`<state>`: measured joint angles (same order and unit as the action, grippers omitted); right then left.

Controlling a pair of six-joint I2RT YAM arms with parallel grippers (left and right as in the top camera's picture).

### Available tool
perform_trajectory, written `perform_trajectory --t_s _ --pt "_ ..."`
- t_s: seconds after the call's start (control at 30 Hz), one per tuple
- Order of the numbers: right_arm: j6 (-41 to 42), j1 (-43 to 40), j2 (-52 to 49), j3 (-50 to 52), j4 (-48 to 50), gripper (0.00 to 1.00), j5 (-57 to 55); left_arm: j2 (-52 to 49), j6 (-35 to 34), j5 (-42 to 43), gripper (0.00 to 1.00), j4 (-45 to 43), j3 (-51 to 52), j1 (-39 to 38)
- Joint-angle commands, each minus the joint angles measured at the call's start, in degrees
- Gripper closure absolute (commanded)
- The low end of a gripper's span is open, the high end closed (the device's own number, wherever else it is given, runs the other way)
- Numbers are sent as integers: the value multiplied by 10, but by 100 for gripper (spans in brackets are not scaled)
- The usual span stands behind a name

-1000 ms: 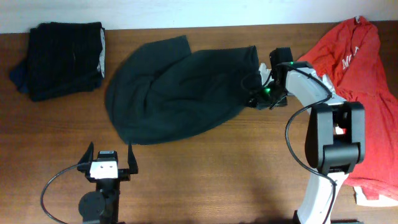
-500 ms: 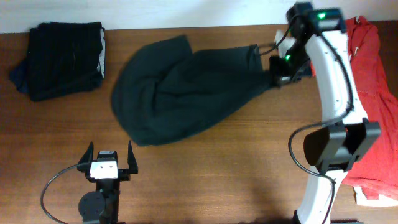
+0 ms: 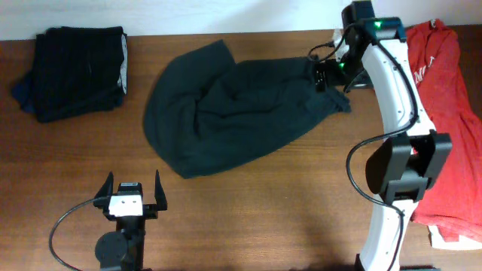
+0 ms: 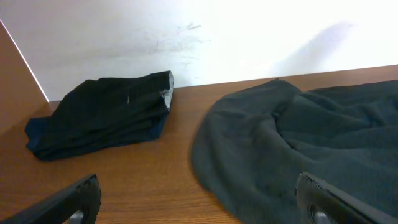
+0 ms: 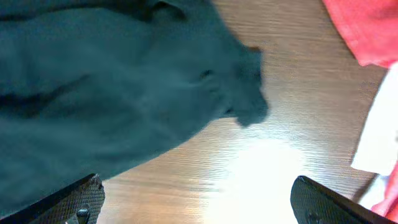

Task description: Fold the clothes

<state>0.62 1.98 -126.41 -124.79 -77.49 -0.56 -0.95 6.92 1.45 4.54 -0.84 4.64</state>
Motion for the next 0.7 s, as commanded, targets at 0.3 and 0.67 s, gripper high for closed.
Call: perform_trajectory --t_s 0.3,0.67 --pt "-4 -84 -7 235 244 10 55 3 9 2 1 1 3 1" --pt "-128 -120 -7 295 312 39 75 3 9 2 1 1 3 1"
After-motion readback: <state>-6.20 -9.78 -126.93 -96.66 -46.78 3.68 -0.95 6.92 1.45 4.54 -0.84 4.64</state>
